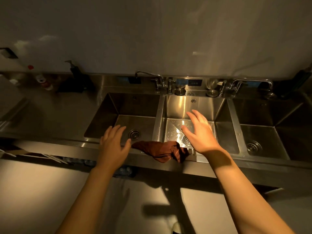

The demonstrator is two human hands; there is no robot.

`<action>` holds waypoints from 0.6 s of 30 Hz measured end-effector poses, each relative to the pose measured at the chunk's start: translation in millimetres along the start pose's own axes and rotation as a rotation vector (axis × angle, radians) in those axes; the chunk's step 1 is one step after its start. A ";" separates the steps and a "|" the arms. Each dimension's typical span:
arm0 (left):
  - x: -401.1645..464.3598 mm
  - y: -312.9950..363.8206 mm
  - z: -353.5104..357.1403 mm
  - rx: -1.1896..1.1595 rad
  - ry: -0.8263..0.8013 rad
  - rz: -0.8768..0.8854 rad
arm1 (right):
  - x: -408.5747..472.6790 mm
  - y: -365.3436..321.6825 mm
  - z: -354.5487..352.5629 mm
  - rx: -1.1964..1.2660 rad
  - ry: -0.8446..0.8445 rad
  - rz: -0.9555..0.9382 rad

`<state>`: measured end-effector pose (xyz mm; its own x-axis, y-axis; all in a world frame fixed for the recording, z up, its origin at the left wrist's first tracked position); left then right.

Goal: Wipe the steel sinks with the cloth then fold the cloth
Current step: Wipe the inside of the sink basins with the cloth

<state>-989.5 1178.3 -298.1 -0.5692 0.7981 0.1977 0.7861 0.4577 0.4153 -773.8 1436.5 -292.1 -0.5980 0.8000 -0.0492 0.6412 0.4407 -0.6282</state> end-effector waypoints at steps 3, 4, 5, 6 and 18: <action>11.7 -15.2 15.1 -0.005 -0.024 -0.023 | 19.8 9.2 32.4 -0.040 -0.026 0.036; 15.7 -20.5 21.6 -0.009 -0.035 -0.023 | 24.8 12.1 44.5 -0.048 -0.044 0.060; 19.6 -25.7 29.1 -0.013 -0.049 -0.020 | 29.0 15.2 56.4 -0.058 -0.058 0.084; 23.2 -31.7 37.3 -0.016 -0.064 -0.017 | 31.9 18.8 67.8 -0.068 -0.063 0.104; 59.9 -146.9 108.8 -0.037 -0.290 0.015 | 31.6 62.2 218.2 -0.112 -0.225 0.433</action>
<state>-1112.9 1201.5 -443.8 -0.4610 0.8857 -0.0557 0.7815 0.4349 0.4473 -857.7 1400.3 -502.1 -0.3464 0.8168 -0.4614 0.8939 0.1383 -0.4263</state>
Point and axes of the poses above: each hand's wrist, its own x-axis towards the middle knuckle, its own z-axis out of the palm, y = z × x, the point moved 9 cm from there along x, towards the middle knuckle, and after that the axes turned 12 degrees about z, right-handed, at the moved point
